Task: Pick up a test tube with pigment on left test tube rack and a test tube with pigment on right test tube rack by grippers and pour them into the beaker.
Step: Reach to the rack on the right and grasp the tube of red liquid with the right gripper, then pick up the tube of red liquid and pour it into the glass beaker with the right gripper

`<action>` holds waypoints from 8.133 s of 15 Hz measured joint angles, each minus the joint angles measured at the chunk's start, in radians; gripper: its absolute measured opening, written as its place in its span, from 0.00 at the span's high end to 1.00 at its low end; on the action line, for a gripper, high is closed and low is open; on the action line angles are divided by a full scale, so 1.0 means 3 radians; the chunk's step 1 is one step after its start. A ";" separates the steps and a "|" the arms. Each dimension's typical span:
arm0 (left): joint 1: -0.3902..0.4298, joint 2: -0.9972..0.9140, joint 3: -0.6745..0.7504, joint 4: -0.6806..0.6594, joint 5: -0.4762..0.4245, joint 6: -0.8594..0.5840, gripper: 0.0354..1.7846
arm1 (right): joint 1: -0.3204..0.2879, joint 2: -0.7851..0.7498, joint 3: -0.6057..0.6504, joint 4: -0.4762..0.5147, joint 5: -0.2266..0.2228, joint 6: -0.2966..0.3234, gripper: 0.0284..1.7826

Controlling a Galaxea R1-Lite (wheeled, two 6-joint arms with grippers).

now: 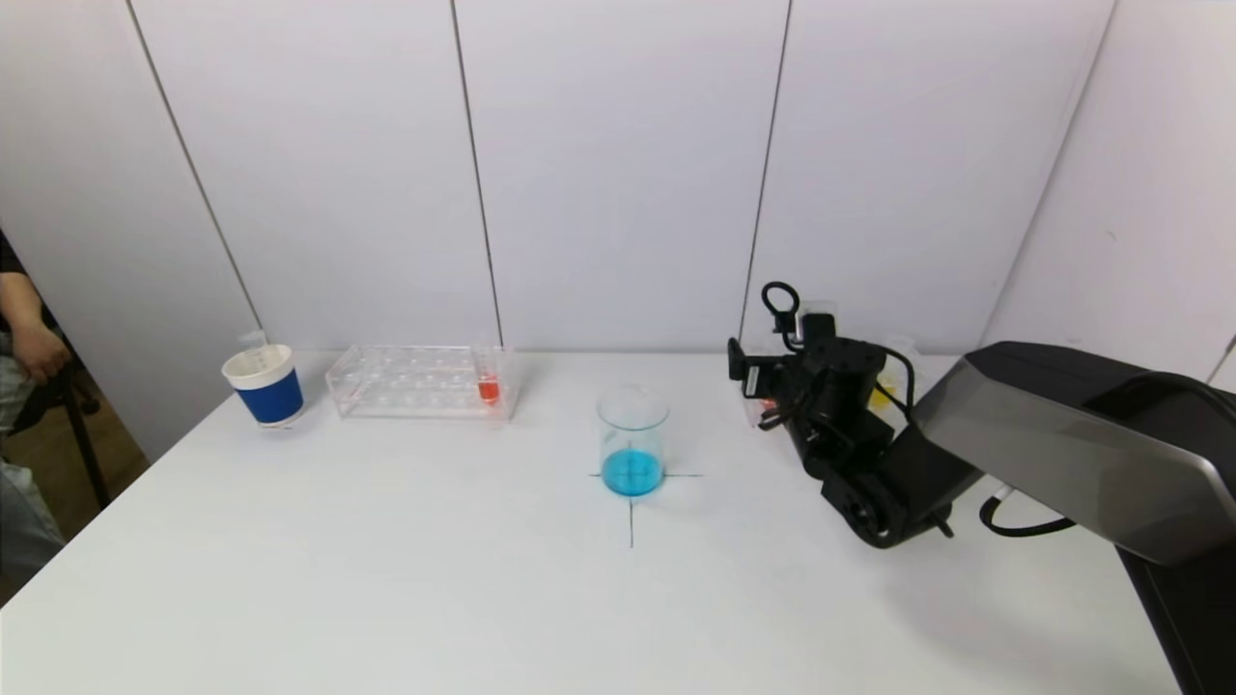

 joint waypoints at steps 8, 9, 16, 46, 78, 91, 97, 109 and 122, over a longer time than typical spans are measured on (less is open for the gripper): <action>0.0000 0.0000 0.0000 0.0000 0.0000 0.0001 0.01 | -0.0040 0.0009 -0.0026 0.0000 0.0006 0.0000 0.01; 0.0000 0.0000 0.0000 0.0000 0.0000 0.0001 0.01 | -0.0040 0.0012 -0.0030 0.0002 0.0006 -0.0001 0.01; 0.0000 0.0000 0.0000 0.0000 0.0000 0.0003 0.01 | -0.0042 0.0043 -0.0077 0.0007 0.0018 -0.0009 0.01; 0.0000 0.0000 0.0000 0.0000 0.0000 0.0001 0.01 | -0.0052 0.0065 -0.0082 0.0024 0.0020 -0.0009 0.75; 0.0000 0.0000 0.0000 0.0000 0.0001 0.0000 0.01 | 0.0103 -0.1399 -0.0898 0.2193 0.0220 -0.0306 0.75; 0.0000 0.0000 0.0000 0.0000 0.0001 0.0001 0.01 | 0.0109 -0.1269 -0.1613 0.2648 0.1412 -0.1697 0.75; -0.0001 0.0000 0.0000 0.0000 0.0000 0.0001 0.01 | 0.0136 -0.1074 -0.1609 0.2565 0.2243 -0.2189 0.75; -0.0001 0.0000 0.0000 0.0000 0.0000 0.0003 0.01 | 0.0047 -0.0528 -0.1423 0.1530 0.3462 -0.3201 0.75; 0.0000 0.0000 0.0000 0.0000 -0.0001 0.0001 0.01 | 0.0040 -0.0154 -0.1194 0.0961 0.3830 -0.4160 0.75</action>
